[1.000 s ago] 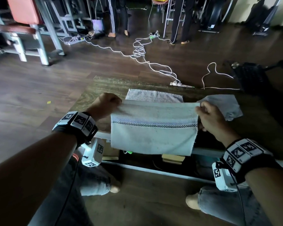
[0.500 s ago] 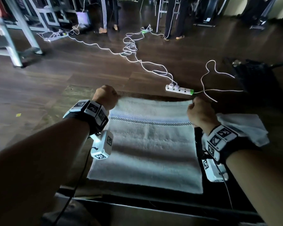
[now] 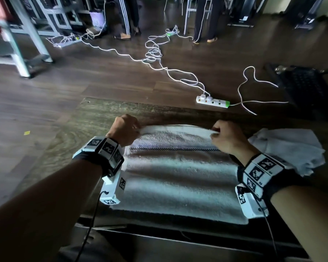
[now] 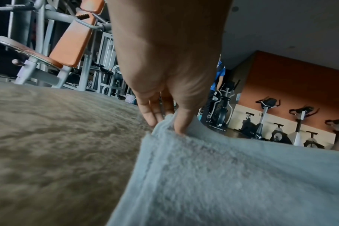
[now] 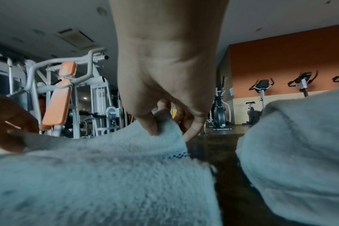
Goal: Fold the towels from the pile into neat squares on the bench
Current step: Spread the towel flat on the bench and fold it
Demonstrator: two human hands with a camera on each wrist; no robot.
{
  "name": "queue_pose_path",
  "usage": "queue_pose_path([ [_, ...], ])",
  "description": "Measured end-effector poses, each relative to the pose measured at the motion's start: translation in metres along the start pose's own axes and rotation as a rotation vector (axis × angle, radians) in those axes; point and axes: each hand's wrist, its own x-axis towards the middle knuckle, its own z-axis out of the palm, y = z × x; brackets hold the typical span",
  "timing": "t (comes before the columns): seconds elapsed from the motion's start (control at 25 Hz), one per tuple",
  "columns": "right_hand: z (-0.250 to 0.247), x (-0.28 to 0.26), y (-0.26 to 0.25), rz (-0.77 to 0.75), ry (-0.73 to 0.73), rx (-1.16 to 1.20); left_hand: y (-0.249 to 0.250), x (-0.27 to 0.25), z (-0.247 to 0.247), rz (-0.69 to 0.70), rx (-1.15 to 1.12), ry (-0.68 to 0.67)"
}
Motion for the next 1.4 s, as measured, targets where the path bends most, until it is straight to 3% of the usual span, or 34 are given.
queue_pose_path([
  [0.24,-0.054,-0.071,-0.008,-0.165,0.021,0.233,0.008,-0.071,-0.043,-0.098,-0.078,0.045],
  [0.44,-0.094,-0.136,-0.010,-0.255,0.047,0.274,0.020,-0.134,-0.074,-0.058,-0.052,0.053],
  [0.52,-0.098,-0.157,-0.012,-0.248,0.089,0.298,0.022,-0.151,-0.078,-0.042,0.013,0.002],
  [0.64,-0.093,-0.182,-0.013,-0.249,0.102,0.341,0.026,-0.172,-0.072,-0.003,0.127,-0.182],
  [0.92,-0.067,-0.174,-0.028,-0.340,0.072,0.409,0.107,-0.167,-0.023,0.301,-0.409,-0.163],
  [1.08,-0.060,-0.155,-0.039,-0.350,0.104,0.521,0.142,-0.147,-0.009,0.409,-0.398,-0.149],
  [1.28,-0.054,-0.140,-0.044,-0.337,0.132,0.493,0.135,-0.135,0.000,0.274,-0.691,-0.101],
  [1.4,-0.043,-0.134,-0.040,-0.329,0.144,0.489,0.135,-0.128,0.002,0.186,-0.710,-0.096],
])
